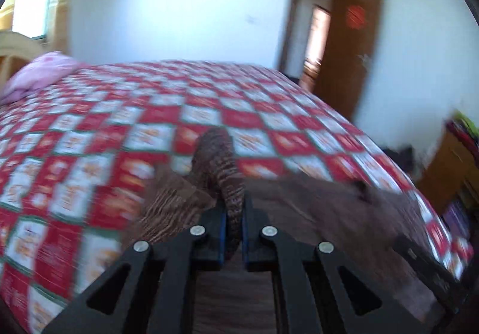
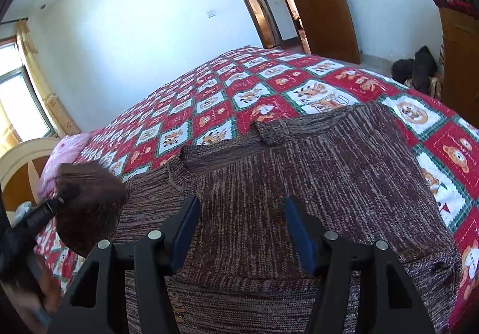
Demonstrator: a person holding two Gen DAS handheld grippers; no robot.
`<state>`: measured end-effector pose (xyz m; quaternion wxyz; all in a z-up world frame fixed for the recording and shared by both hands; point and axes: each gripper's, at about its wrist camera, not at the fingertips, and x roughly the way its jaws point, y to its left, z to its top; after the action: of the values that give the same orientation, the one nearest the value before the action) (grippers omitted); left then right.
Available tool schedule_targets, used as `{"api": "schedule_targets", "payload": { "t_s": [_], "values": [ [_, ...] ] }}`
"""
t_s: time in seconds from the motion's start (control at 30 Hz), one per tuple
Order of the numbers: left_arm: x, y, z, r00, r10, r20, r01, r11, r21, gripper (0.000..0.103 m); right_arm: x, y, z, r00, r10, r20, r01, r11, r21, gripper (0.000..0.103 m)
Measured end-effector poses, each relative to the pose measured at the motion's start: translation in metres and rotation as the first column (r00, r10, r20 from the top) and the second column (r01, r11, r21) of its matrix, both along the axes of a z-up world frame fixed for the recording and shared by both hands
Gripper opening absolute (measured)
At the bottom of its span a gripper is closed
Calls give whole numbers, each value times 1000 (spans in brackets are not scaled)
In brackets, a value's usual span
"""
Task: Fold small clothes
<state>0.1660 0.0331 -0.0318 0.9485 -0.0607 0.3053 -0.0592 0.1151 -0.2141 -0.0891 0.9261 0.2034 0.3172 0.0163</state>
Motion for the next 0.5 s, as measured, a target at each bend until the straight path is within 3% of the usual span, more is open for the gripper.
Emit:
{"api": "schedule_targets", "payload": {
  "t_s": [0.13,0.23,0.3,0.33,0.37,0.4,0.43,0.5],
  "values": [
    [-4,-46,-29,994,-59,-92,66,995,71,8,1,0,-1,1000,5,-8,-5,1000,9,61],
    [-5,-49,-38,986,-63,-154,76,994,82,11,2,1,-2,1000,17,-15,-17,1000,14,61],
    [-13,-47,-34,986,-75,-147,88,993,83,16,2,1,-3,1000,22,-19,-21,1000,23,61],
    [-19,-43,-29,985,-84,-149,97,992,81,35,3,0,-4,999,25,-22,-24,999,31,61],
    [-23,-40,-25,984,-88,-157,100,992,75,66,3,-1,-4,999,29,-25,-27,999,43,61],
    [-26,-37,-23,983,-92,-159,103,993,65,80,4,-1,-5,999,31,-28,-29,998,52,61],
    [-33,-29,-21,986,-93,-141,101,994,51,91,4,-1,-5,999,32,-31,-31,998,56,61],
    [-49,-15,-17,993,-78,-93,83,995,53,91,3,-2,-5,999,42,-29,-40,997,69,61]
  ]
}}
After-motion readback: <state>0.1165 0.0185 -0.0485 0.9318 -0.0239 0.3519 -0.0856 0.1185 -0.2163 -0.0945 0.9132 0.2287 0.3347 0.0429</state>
